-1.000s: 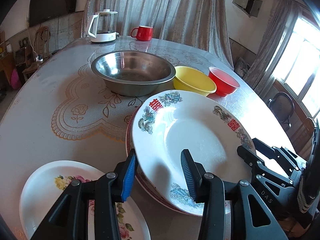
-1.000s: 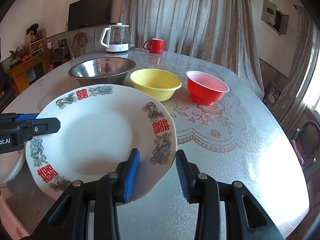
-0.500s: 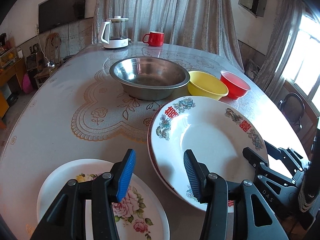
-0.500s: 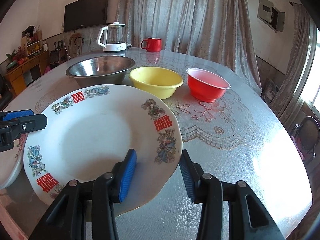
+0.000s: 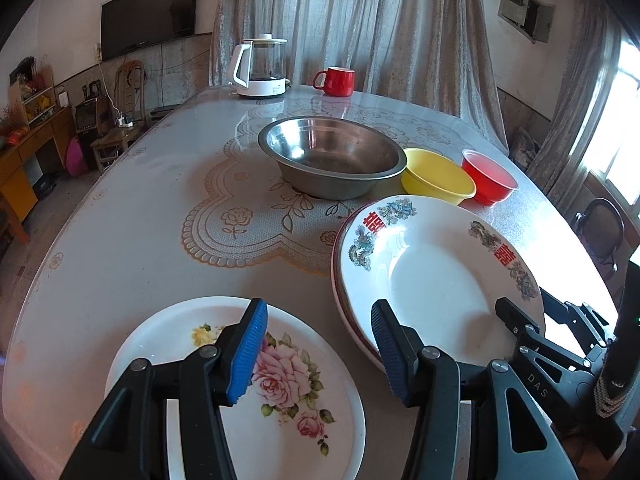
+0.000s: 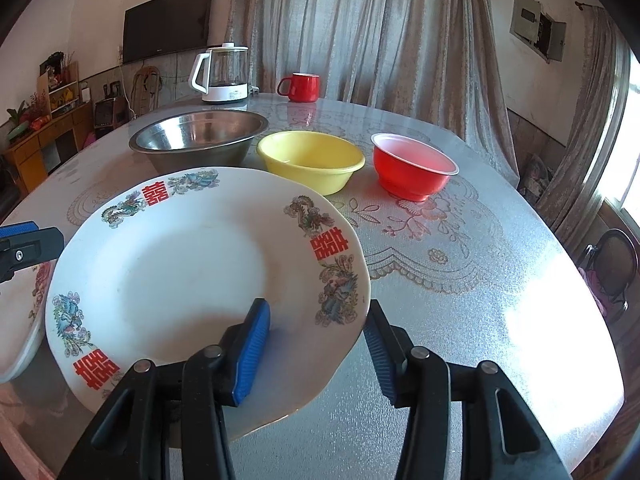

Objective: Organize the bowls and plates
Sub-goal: 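Move the left tool to the rose plate and grasp its rim, then lift the rose plate with the left tool toward the plate stack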

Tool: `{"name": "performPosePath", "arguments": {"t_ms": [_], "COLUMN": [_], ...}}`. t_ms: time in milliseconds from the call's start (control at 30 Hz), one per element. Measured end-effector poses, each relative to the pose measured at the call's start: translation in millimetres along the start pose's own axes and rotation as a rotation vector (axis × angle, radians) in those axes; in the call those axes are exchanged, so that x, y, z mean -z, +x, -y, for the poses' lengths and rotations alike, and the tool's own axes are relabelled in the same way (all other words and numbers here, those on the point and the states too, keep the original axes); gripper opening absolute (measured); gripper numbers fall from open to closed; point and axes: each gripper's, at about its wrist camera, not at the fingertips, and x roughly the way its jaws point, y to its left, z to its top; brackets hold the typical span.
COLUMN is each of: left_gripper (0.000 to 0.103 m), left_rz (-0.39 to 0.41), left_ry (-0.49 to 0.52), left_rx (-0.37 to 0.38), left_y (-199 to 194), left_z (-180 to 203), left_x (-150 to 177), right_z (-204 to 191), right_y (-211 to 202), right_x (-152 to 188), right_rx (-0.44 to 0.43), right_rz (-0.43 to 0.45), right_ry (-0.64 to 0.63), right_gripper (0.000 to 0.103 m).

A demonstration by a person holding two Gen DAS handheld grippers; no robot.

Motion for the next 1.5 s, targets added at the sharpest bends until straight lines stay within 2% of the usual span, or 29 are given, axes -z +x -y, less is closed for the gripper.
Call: {"name": "performPosePath", "arguments": {"t_ms": [233,433,567,667,800,933,1033,1100,1167,1500], "left_gripper": [0.055,0.055,0.055,0.055,0.055,0.053,0.052,0.046,0.035,0.03], "left_rz": [0.007,0.002,0.003,0.026,0.044,0.055,0.069,0.078,0.081,0.038], "left_ry": [-0.014,-0.037,-0.073,-0.087,-0.124,-0.174,-0.186,-0.191,-0.204,-0.218], "left_rx": [-0.012,-0.009,0.022,0.027,0.025,0.003,0.0,-0.003,-0.002,0.063], "left_y": [-7,-11,-16,-24,-35,-43,-50,-54,-56,-41], "left_z": [-10,-20,-31,-41,-60,-86,-104,-115,-125,-142], "left_x": [8,16,18,18,21,27,33,37,42,63], "right_z": [3,6,6,2,-15,-53,-81,-93,-101,-104], "right_y": [-13,-34,-51,-64,-81,-87,-82,-75,-68,-48], "right_x": [5,5,1,-2,-5,1,10,16,22,26], "right_rx": [-0.03,-0.052,-0.085,-0.172,-0.4,-0.565,-0.651,-0.686,-0.703,-0.697], "right_rz": [0.003,0.054,0.103,0.131,0.141,0.105,0.048,0.011,-0.021,-0.088], "right_ry": [0.026,0.04,0.049,0.048,0.011,-0.08,-0.12,-0.112,-0.108,-0.06], "right_gripper": [0.049,0.049,0.049,0.049,0.049,0.049,0.042,0.036,0.03,0.028]}}
